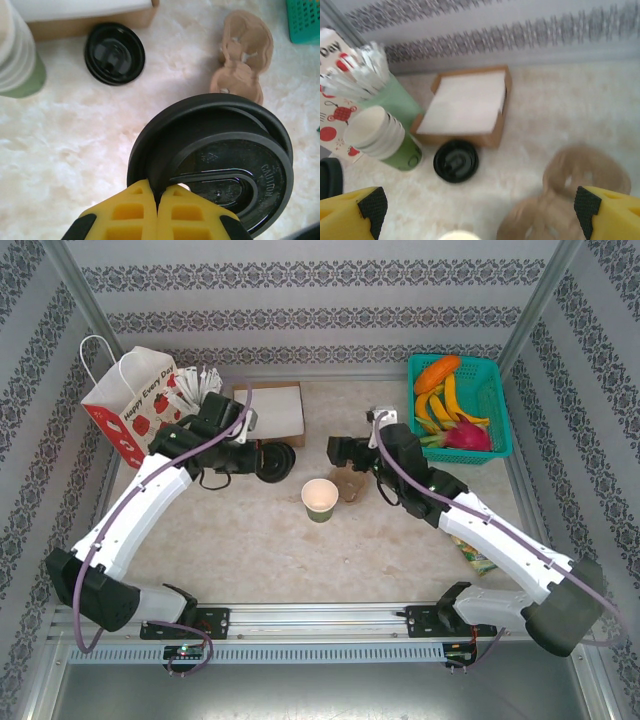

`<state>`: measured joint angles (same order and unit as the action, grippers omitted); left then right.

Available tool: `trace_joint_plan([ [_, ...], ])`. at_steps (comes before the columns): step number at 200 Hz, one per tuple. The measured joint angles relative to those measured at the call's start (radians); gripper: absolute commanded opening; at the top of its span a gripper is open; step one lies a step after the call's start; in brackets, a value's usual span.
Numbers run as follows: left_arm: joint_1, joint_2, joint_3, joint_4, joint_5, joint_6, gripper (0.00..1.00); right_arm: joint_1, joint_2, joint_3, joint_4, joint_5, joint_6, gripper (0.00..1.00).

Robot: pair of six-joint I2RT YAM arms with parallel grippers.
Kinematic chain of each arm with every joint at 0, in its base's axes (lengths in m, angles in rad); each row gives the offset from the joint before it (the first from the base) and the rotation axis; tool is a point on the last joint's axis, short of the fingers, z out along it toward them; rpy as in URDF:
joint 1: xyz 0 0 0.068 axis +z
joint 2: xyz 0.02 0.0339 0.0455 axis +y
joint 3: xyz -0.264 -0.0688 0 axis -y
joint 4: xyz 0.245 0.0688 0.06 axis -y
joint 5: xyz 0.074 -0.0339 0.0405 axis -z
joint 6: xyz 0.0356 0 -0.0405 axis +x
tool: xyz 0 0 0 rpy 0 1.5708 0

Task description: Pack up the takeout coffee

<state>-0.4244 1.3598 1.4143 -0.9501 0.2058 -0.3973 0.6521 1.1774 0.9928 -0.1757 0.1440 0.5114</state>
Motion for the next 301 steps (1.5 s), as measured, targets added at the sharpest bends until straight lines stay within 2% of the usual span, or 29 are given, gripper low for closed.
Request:
trace_joint_plan([
  [31,-0.052,0.014,-0.006,0.0,0.004,-0.078,0.0,-0.119,-0.025,-0.072,-0.071,-0.191,0.161,0.98],
  [55,-0.1,0.043,-0.006,0.005,0.007,-0.132,0.0,-0.166,-0.037,-0.114,-0.107,-0.275,0.222,0.98],
  [94,-0.204,0.159,0.03,0.008,-0.013,-0.192,0.0,-0.166,-0.077,-0.198,-0.074,-0.335,0.263,0.98],
  [128,-0.249,0.25,0.073,0.008,-0.042,-0.226,0.0,-0.166,-0.09,-0.234,-0.05,-0.34,0.28,0.98],
  [184,-0.264,0.283,0.084,0.008,-0.067,-0.27,0.0,-0.173,-0.087,-0.28,-0.011,-0.358,0.324,0.98],
  [221,-0.27,0.285,0.084,0.009,-0.102,-0.277,0.0,-0.173,-0.051,-0.282,0.031,-0.411,0.333,0.98],
  [301,-0.27,0.313,0.048,0.059,-0.106,-0.293,0.0,-0.173,0.017,-0.304,0.149,-0.522,0.382,0.98],
])
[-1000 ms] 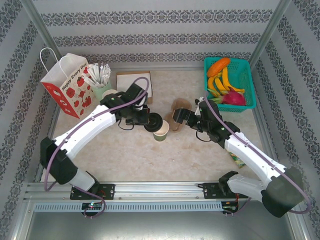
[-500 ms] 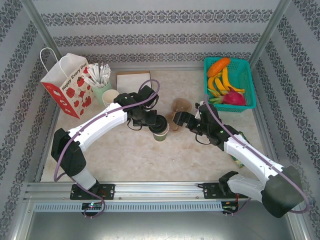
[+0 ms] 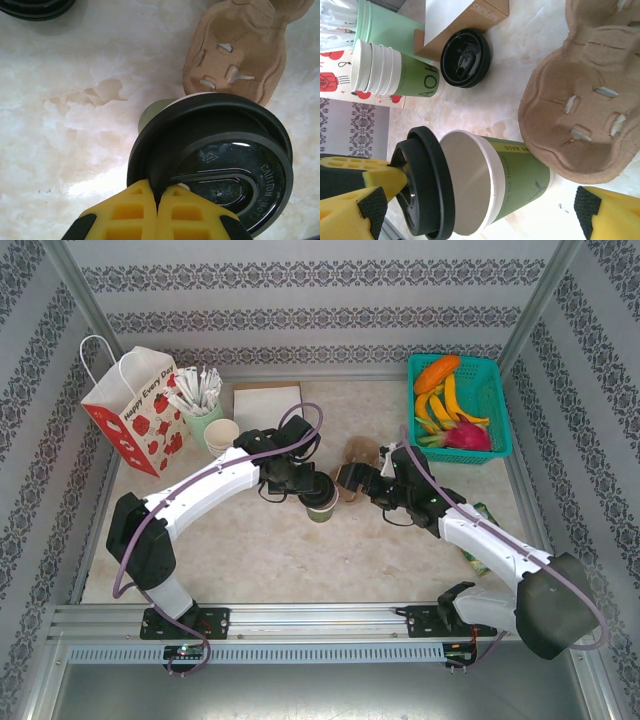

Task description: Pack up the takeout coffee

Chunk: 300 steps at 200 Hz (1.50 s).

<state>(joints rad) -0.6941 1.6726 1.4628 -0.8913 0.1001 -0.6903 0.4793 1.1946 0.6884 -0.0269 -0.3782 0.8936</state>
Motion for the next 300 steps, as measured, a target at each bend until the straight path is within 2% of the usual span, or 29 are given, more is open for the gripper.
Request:
trace_joint_plan([
  [166,0.0,0.035,-0.012,0.041,0.038,0.0,0.0,0.014,0.138,0.005,0.083,-0.119,-0.002,0.98],
  [300,-0.011,0.091,0.026,0.047,0.048,0.001,0.0,0.034,0.17,0.036,0.108,-0.174,-0.002,0.97],
])
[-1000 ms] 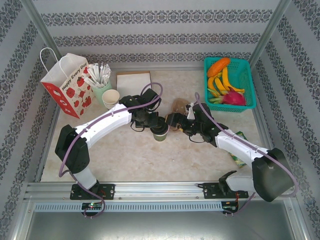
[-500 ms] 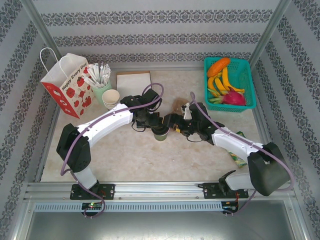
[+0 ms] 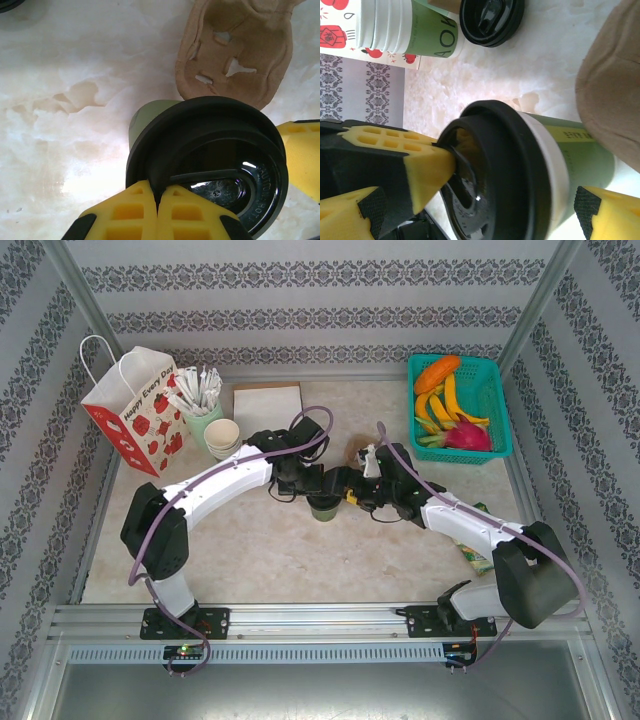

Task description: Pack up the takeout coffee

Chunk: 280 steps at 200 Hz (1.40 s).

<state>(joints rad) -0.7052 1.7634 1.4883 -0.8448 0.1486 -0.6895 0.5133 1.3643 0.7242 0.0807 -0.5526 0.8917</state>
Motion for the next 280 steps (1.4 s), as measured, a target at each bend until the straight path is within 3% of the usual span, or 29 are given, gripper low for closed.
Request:
trace_joint_plan([
  [66,-0.003,0.01,0.011,-0.003,-0.003,0.0,0.0,-0.092,-0.095,-0.067,-0.021,0.032,0.0,0.94],
  [105,-0.003,0.011,0.013,-0.004,-0.003,0.0,0.0,-0.126,-0.107,-0.118,-0.062,0.037,-0.003,0.71],
  [169,-0.003,0.016,0.019,-0.007,0.0,0.001,0.0,-0.125,-0.066,-0.113,-0.061,-0.046,-0.034,0.59],
  [214,-0.008,0.018,0.022,-0.007,0.0,0.004,0.0,-0.124,-0.041,-0.091,-0.058,-0.084,-0.035,0.56],
  [280,-0.008,0.027,0.033,-0.014,-0.003,0.004,0.0,-0.122,-0.015,-0.067,-0.058,-0.092,-0.042,0.43],
])
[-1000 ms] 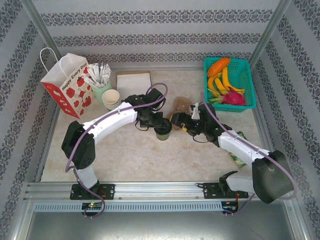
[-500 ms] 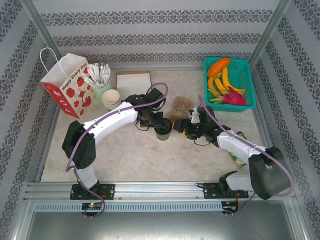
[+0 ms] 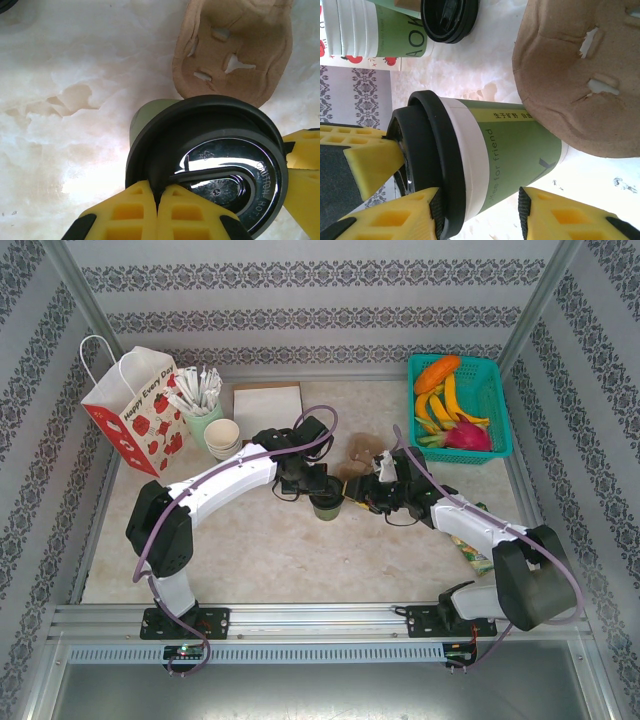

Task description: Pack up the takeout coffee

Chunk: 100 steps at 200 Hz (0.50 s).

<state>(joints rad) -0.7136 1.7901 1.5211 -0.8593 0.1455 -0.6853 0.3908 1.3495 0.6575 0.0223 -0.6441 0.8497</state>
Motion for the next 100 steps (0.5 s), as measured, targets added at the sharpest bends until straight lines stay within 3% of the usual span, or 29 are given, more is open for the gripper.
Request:
trace_joint_plan([
  [58,0.0,0.006,0.008,-0.006,0.002,0.001,0.0,0.006,0.007,0.01,-0.002,0.003,0.0,0.31],
  [100,0.0,0.018,0.024,-0.02,0.003,0.003,0.0,0.011,0.025,0.031,-0.015,0.001,0.001,0.28],
])
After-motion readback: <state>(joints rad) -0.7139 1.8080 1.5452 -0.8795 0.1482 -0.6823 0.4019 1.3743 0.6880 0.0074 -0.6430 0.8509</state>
